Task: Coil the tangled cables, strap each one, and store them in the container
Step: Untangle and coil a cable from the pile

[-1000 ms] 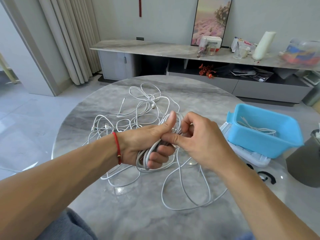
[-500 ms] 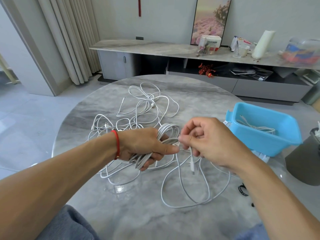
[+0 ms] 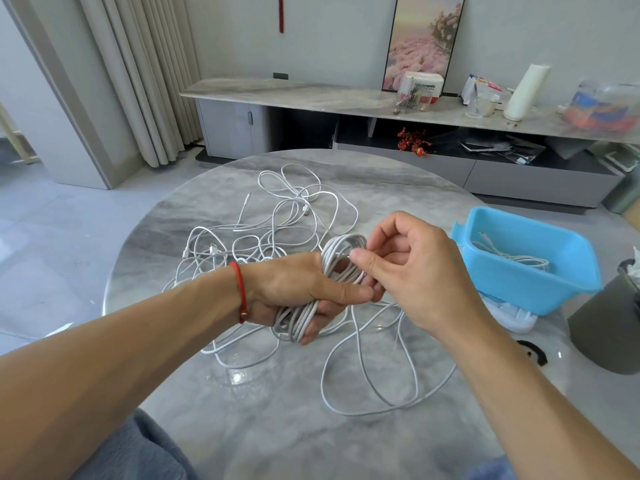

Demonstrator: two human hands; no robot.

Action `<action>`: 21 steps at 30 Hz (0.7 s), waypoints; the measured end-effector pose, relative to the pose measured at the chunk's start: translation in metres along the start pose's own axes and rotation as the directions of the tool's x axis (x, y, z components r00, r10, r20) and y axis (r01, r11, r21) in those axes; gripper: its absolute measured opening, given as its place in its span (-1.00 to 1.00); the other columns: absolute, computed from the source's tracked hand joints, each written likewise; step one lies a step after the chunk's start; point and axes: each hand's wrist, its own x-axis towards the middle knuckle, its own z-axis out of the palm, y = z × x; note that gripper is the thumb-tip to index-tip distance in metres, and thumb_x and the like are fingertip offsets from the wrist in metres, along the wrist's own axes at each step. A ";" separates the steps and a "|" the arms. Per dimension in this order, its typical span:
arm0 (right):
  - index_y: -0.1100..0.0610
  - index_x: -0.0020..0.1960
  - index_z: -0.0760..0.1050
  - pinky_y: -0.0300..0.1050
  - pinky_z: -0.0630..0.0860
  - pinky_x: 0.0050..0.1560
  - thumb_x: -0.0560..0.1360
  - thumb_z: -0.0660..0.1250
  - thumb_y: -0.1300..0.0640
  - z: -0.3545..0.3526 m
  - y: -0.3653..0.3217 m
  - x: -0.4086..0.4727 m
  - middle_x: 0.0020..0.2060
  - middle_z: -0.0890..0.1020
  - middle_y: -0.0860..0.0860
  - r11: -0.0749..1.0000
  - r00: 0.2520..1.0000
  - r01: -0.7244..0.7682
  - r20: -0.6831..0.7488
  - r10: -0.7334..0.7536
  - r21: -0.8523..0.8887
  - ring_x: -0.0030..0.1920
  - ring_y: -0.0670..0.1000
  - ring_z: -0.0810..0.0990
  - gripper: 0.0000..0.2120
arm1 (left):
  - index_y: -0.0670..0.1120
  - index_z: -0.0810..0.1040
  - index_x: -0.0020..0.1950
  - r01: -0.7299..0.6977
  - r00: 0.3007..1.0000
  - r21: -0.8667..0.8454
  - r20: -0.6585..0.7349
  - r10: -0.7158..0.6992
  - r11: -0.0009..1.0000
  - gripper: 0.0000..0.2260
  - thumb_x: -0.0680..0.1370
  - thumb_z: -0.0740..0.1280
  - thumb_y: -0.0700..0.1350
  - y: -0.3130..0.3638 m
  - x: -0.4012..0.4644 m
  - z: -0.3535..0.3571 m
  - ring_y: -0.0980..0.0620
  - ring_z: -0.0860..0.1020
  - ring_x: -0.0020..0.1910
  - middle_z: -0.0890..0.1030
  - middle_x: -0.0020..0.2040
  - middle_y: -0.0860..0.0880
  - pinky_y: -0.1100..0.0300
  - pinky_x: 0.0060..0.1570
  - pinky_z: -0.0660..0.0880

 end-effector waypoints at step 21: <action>0.17 -0.33 0.45 0.09 0.66 0.14 0.58 0.37 -0.17 0.033 -0.005 0.003 -0.10 0.71 0.35 0.876 0.975 -0.167 0.205 0.080 0.452 0.02 0.15 0.76 -0.52 | -0.26 0.41 -0.33 0.056 0.989 -0.087 0.145 -0.043 0.995 -0.75 0.55 0.14 -0.37 0.011 0.012 0.016 -0.03 0.55 -0.47 0.33 -0.55 -0.04 0.09 -0.33 0.59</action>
